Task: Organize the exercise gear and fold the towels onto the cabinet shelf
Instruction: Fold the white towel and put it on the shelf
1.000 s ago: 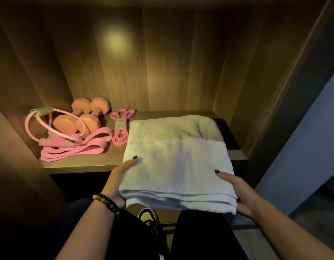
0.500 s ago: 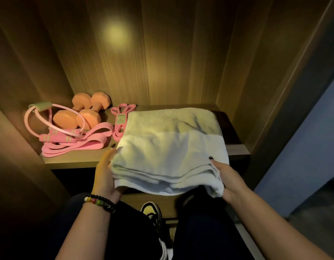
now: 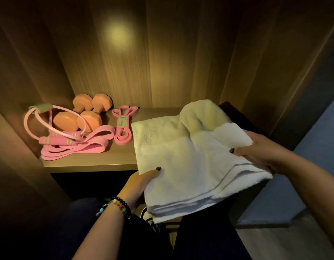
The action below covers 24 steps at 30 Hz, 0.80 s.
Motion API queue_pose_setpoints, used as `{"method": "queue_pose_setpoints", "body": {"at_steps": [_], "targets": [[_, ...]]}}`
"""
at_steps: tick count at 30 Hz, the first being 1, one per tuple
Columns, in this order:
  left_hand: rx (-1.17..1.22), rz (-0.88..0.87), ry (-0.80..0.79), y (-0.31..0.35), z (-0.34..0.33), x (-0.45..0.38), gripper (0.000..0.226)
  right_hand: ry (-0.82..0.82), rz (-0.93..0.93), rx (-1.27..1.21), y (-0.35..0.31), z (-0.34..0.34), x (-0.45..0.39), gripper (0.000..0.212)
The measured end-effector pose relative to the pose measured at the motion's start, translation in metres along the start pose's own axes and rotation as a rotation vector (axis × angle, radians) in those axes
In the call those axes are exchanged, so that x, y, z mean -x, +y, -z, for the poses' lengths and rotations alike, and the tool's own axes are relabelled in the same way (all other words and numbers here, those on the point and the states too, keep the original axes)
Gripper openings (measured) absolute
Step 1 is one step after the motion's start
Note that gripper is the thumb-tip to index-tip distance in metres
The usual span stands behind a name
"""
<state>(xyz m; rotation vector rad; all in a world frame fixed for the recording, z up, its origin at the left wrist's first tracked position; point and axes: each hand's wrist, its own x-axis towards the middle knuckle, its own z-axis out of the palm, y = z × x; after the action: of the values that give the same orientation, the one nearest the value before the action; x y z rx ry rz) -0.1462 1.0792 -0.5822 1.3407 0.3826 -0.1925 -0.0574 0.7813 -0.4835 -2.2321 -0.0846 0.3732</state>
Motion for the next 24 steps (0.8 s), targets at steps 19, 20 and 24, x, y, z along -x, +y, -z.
{"method": "queue_pose_setpoints", "body": {"at_steps": [19, 20, 24], "targets": [[0.46, -0.04, -0.301, -0.002, -0.013, 0.007, 0.085, -0.07, 0.429, 0.734, -0.033, -0.121, 0.067, 0.098], [0.435, -0.05, -0.302, -0.002, -0.013, 0.008, 0.083, -0.062, 0.465, 0.782, -0.026, -0.124, 0.067, 0.099], [0.326, -0.159, -0.145, -0.007, -0.026, 0.005, 0.081, -0.179, 0.582, 0.79, -0.005, -0.132, 0.073, 0.088]]}}
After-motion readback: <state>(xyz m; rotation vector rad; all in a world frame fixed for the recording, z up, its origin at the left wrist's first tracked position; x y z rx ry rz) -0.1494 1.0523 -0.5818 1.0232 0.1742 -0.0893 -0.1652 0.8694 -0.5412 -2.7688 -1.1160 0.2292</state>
